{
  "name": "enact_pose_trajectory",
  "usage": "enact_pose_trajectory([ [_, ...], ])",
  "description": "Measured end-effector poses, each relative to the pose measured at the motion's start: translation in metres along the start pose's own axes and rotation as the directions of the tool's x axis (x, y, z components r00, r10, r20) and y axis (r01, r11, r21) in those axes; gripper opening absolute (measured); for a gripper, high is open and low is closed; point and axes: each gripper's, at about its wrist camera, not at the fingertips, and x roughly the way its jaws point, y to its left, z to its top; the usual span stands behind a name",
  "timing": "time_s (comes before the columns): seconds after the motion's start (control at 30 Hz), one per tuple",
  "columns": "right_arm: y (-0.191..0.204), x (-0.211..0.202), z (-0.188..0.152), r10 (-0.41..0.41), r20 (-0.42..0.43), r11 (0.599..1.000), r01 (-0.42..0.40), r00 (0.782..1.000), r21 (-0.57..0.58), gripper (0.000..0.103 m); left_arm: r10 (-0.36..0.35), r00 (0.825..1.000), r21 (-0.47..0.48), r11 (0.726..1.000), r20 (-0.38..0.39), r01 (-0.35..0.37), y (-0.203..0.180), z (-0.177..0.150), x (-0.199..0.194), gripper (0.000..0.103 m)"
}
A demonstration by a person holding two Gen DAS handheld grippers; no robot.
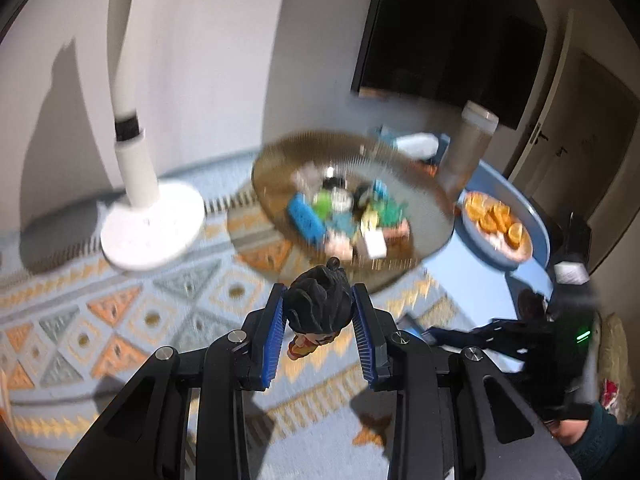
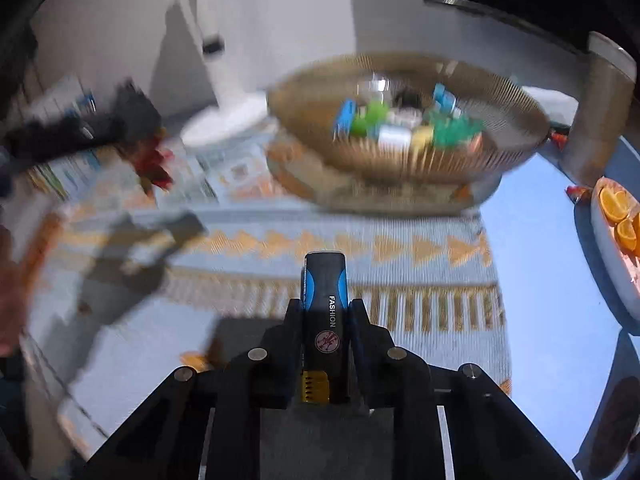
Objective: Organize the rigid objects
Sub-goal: 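Lower the red figure and USB stick into the bowl and open both grippers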
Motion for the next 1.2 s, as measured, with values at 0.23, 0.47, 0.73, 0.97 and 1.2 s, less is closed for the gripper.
enact_pose_trajectory([
  [0.23, -0.059, -0.069, 0.081, -0.141, 0.245, 0.985, 0.113, 0.959, 0.127, 0.022, -0.029, 0.995, 0.021, 0.999, 0.091, 0.028, -0.013, 0.057, 0.008, 0.029],
  [0.47, -0.124, -0.026, 0.118, -0.184, 0.164, 0.947, 0.131, 0.969, 0.292, 0.022, -0.130, 0.991, -0.053, 0.990, -0.007, 0.129, -0.017, 0.079, 0.082, 0.029],
  [0.73, -0.145, 0.010, 0.127, -0.174, 0.077, 0.926, 0.136, 0.982, 0.351, 0.032, -0.163, 0.985, -0.089, 0.983, -0.056, 0.158, -0.018, 0.075, 0.127, 0.041],
  [0.97, -0.130, -0.017, 0.123, -0.171, 0.135, 0.928, 0.113, 0.976, 0.354, 0.051, -0.152, 0.987, -0.100, 0.983, 0.054, 0.157, 0.000, 0.073, 0.078, 0.087],
  [1.2, -0.072, -0.043, 0.119, -0.079, 0.162, 0.957, 0.029, 0.984, 0.290, 0.058, -0.099, 0.988, -0.089, 0.990, 0.118, 0.110, 0.024, 0.058, 0.000, 0.087],
])
